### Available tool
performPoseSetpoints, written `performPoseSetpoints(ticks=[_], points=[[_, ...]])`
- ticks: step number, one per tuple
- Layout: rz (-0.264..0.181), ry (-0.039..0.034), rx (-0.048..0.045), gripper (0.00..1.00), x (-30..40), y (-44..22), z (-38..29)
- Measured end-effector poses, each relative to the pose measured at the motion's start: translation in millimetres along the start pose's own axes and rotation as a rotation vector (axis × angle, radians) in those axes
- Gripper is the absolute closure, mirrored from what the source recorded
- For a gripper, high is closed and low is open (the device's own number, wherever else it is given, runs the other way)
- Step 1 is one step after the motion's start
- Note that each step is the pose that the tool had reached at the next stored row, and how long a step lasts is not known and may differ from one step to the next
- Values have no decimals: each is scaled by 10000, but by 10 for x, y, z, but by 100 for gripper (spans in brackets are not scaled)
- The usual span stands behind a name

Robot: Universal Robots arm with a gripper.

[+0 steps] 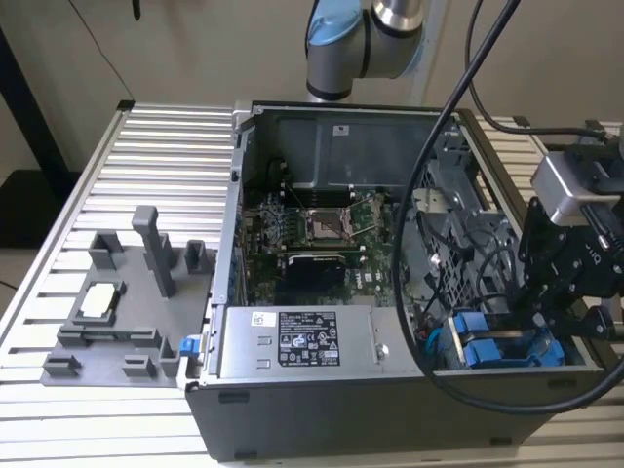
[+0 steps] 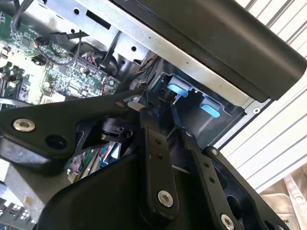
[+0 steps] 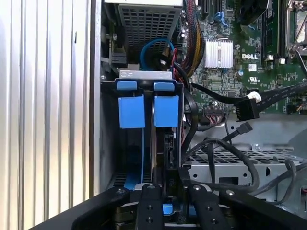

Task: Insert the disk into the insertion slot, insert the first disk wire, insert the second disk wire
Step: 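Insert the first disk wire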

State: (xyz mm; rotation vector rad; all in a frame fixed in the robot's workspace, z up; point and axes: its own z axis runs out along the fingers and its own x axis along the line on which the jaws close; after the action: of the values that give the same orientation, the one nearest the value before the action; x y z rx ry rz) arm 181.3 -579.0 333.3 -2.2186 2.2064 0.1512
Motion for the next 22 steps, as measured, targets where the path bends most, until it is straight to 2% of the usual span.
performPoseSetpoints(ticks=[5, 13, 19, 22], points=[[0, 14, 0, 74, -15, 12, -207], [-1, 14, 1, 74, -33, 27, -450], [1, 13, 1, 74, -44, 28, -456], [3, 14, 1, 74, -120, 27, -450]])
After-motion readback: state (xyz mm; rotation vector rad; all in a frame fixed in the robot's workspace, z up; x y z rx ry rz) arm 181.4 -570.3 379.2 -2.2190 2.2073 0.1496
